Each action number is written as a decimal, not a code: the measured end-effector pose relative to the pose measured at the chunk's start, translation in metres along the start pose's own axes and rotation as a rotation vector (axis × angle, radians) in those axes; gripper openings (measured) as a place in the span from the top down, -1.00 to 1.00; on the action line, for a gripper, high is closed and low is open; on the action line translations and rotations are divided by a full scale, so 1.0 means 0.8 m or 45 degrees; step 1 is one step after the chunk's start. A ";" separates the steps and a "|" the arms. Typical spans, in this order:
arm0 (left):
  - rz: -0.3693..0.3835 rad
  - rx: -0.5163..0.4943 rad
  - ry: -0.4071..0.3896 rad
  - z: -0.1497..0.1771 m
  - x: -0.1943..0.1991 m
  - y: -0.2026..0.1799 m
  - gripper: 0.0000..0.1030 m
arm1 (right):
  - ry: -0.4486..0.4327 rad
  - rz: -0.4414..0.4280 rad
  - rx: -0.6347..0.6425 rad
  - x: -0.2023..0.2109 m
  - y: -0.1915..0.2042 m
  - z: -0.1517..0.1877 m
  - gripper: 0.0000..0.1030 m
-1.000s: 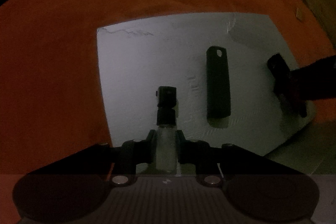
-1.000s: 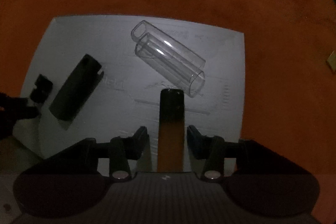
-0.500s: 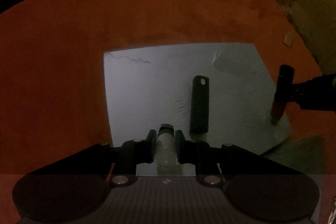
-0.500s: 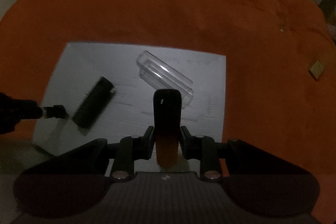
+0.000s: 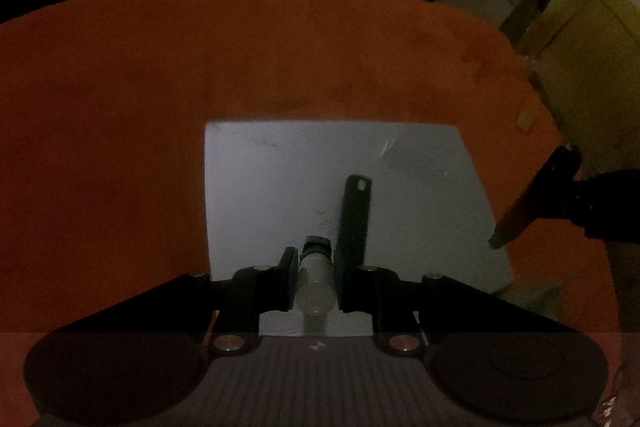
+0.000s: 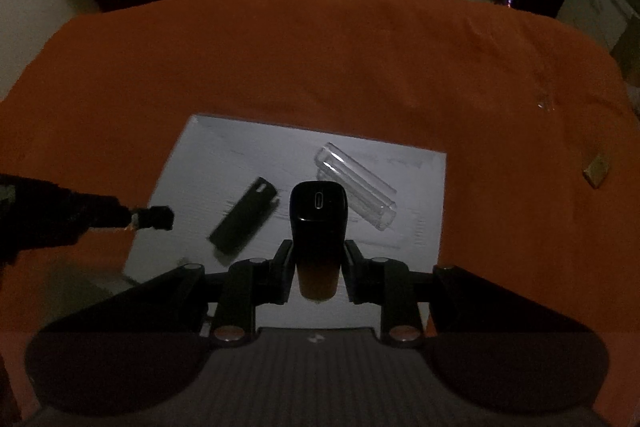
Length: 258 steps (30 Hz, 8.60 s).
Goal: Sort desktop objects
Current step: 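Lift both cylinders and carry them over the white box, then lower into the box and open the left tool while the right tool releases the brown cylinder, then lift both open tools out of the box back over the white sheet, then move the left tool toward the black cylinder while the right tool approaches the clear tube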
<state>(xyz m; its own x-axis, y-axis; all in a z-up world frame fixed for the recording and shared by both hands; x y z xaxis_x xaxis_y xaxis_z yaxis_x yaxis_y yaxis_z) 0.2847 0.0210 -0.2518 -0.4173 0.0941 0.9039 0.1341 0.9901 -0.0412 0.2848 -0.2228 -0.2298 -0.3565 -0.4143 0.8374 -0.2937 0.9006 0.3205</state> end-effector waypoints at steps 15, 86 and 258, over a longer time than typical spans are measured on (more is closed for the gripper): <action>0.202 -0.180 -0.041 0.064 0.099 -0.012 0.69 | -0.001 -0.077 0.132 0.086 0.054 0.057 0.46; 0.232 -0.211 0.436 0.250 -0.033 -0.056 0.67 | 0.576 -0.256 0.106 -0.104 0.067 0.243 0.44; -0.136 -0.206 0.258 -0.028 -0.137 -0.080 -0.99 | 0.131 0.182 0.503 -0.187 -0.063 -0.036 -0.22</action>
<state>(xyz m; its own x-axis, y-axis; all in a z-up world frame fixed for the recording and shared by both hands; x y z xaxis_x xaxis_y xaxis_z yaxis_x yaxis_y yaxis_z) 0.3417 -0.0549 -0.3390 -0.2504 -0.0489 0.9669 0.2473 0.9624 0.1127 0.3786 -0.2020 -0.3586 -0.3336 -0.2560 0.9073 -0.5721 0.8199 0.0210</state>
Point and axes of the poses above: each gripper's, at about its wrist camera, not at the fingertips, and x roughly against the way its jaws point, y to its left, z to its underside, the point moved 2 cm from there along -x, roughly the way its jaws point, and after that the axes turned 13 degrees about -z, right-handed, at the moved point
